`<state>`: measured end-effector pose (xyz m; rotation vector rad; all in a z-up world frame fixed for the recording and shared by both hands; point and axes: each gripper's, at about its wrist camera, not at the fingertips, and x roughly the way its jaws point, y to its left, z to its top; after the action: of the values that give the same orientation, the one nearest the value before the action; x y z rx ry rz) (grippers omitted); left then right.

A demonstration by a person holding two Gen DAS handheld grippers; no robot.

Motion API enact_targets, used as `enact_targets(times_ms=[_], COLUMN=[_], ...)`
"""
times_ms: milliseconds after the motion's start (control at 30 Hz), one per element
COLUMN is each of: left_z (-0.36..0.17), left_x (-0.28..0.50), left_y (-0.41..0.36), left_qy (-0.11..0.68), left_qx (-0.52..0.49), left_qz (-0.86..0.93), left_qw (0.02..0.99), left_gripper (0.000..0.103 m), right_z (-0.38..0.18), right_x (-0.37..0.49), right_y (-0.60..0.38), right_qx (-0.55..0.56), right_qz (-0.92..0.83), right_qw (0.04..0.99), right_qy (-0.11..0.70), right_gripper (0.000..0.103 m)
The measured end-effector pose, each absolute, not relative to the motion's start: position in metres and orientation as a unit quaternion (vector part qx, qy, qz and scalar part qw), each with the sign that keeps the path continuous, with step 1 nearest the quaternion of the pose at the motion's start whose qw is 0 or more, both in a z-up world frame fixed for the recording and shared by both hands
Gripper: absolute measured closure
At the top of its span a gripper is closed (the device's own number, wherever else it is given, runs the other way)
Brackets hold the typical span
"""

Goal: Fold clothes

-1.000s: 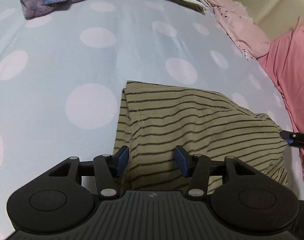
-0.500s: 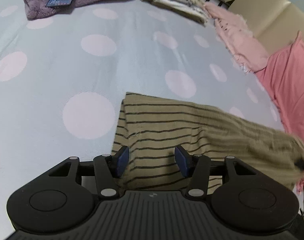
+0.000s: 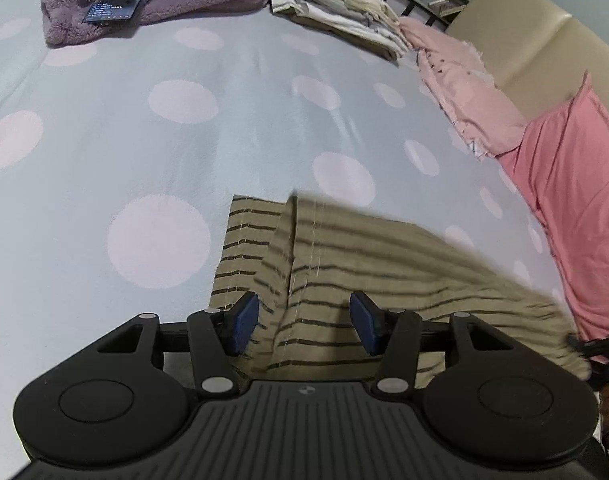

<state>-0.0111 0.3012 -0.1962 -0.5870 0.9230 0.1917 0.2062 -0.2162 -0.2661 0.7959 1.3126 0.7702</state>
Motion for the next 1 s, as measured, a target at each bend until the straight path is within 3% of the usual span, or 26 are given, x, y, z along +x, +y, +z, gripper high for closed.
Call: enact_targets(times_ms=[67, 167, 200, 233, 467, 700, 1000], left_z=[-0.199, -0.197, -0.197, -0.196, -0.183, -0.174, -0.189], left_x=[-0.007, -0.007, -0.008, -0.009, -0.035, -0.093, -0.136], left_y=[0.301, 0.302, 0.303, 0.304, 0.289, 0.257, 0.254], left_qy=[0.444, 0.439, 0.438, 0.437, 0.495, 0.593, 0.615], left_qx=[-0.274, -0.275, -0.277, -0.279, -0.248, -0.199, -0.187], left_qz=[0.093, 0.095, 0.097, 0.098, 0.115, 0.048, 0.029], left_qw=[0.848, 0.850, 0.850, 0.850, 0.825, 0.778, 0.765], left_gripper=[0.055, 0.055, 0.055, 0.055, 0.055, 0.054, 0.051], right_z=[-0.280, -0.280, -0.274, -0.268, -0.223, -0.207, -0.208], right_x=[0.216, 0.225, 0.227, 0.227, 0.215, 0.177, 0.173], right_y=[-0.204, -0.187, -0.183, -0.182, -0.210, -0.207, -0.192], right_qx=[0.290, 0.223, 0.192, 0.169, 0.113, -0.049, -0.073], right_qz=[0.319, 0.313, 0.313, 0.314, 0.356, 0.419, 0.434], right_qw=[0.671, 0.698, 0.715, 0.730, 0.723, 0.683, 0.666], right_qy=[0.604, 0.604, 0.595, 0.583, 0.582, 0.596, 0.602], right_gripper=[0.092, 0.078, 0.063, 0.058, 0.051, 0.046, 0.046])
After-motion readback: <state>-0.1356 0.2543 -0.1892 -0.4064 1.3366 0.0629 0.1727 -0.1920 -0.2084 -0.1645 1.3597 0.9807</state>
